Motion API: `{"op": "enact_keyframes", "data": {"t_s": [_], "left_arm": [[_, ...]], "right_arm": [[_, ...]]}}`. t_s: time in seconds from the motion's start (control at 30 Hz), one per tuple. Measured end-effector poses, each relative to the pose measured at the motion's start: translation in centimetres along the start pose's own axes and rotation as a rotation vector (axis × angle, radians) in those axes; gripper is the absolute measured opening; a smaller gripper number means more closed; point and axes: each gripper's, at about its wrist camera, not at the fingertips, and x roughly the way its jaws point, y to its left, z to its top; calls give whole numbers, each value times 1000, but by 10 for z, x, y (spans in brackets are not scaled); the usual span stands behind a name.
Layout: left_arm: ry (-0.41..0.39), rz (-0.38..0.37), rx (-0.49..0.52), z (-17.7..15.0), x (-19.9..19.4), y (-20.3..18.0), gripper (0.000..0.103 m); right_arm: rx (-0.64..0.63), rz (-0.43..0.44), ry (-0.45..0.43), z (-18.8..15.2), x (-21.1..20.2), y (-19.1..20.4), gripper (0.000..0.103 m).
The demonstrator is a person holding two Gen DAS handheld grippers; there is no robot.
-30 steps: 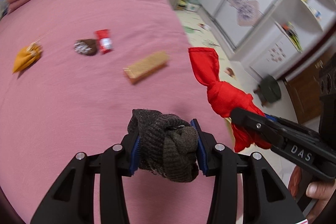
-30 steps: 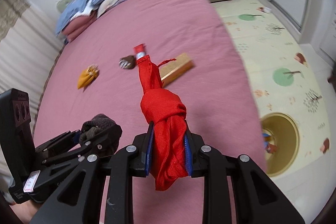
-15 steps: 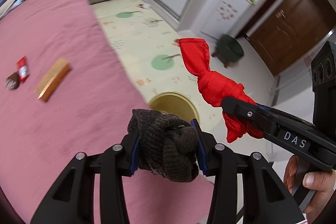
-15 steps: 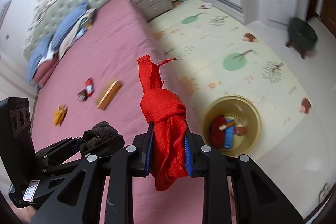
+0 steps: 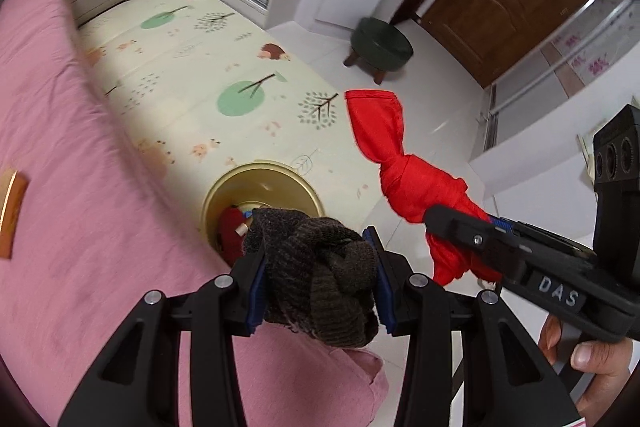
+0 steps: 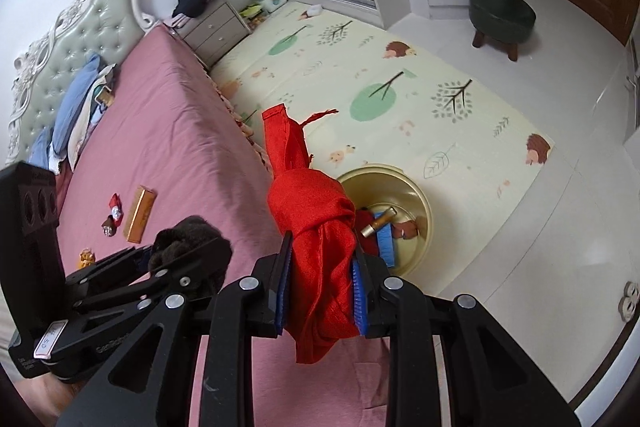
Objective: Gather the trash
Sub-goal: 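Carry the sock and red cloth to the yellow bin and open both tools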
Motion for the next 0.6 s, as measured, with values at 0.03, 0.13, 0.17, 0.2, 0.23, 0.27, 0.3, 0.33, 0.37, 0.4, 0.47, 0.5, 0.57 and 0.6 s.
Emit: {"op": "enact_keyframes", "data": {"t_s": [0.03, 0.13, 0.17, 0.2, 0.23, 0.27, 0.3, 0.33, 0.37, 0.4, 0.47, 0.5, 0.57, 0.6], "left_arm": [[10, -7, 1, 3, 9, -3, 43], [26, -13, 17, 9, 24, -6, 43], [29, -15, 23, 12, 30, -8, 43], [30, -13, 27, 14, 33, -8, 43], [31, -16, 28, 17, 36, -9, 43], [31, -12, 25, 20, 39, -8, 44], [32, -1, 21, 22, 41, -8, 44], [34, 7, 11, 24, 44, -6, 46], [35, 6, 1, 26, 45, -4, 51], [32, 14, -7, 26, 44, -1, 54], [26, 18, -20, 28, 44, 2, 79], [23, 24, -24, 29, 44, 3, 82], [17, 30, -33, 29, 41, 9, 85], [22, 35, -36, 29, 41, 10, 88]], "right_arm": [[8, -4, 0, 0, 2, -4, 24], [34, 2, 0, 3, 8, -14, 24], [34, 3, -2, 4, 10, -15, 24], [33, 1, -5, 6, 11, -16, 25], [32, 0, -9, 8, 11, -16, 25], [33, 1, -13, 11, 11, -17, 25], [34, 5, -14, 13, 12, -18, 26], [36, 7, -17, 15, 13, -18, 30], [38, 3, -24, 17, 13, -19, 31], [41, 7, -28, 19, 13, -20, 32], [53, 6, -40, 22, 12, -23, 41], [60, 8, -48, 24, 11, -24, 46], [64, 21, -49, 28, 10, -26, 46], [62, 19, -51, 29, 10, -25, 47]]}}
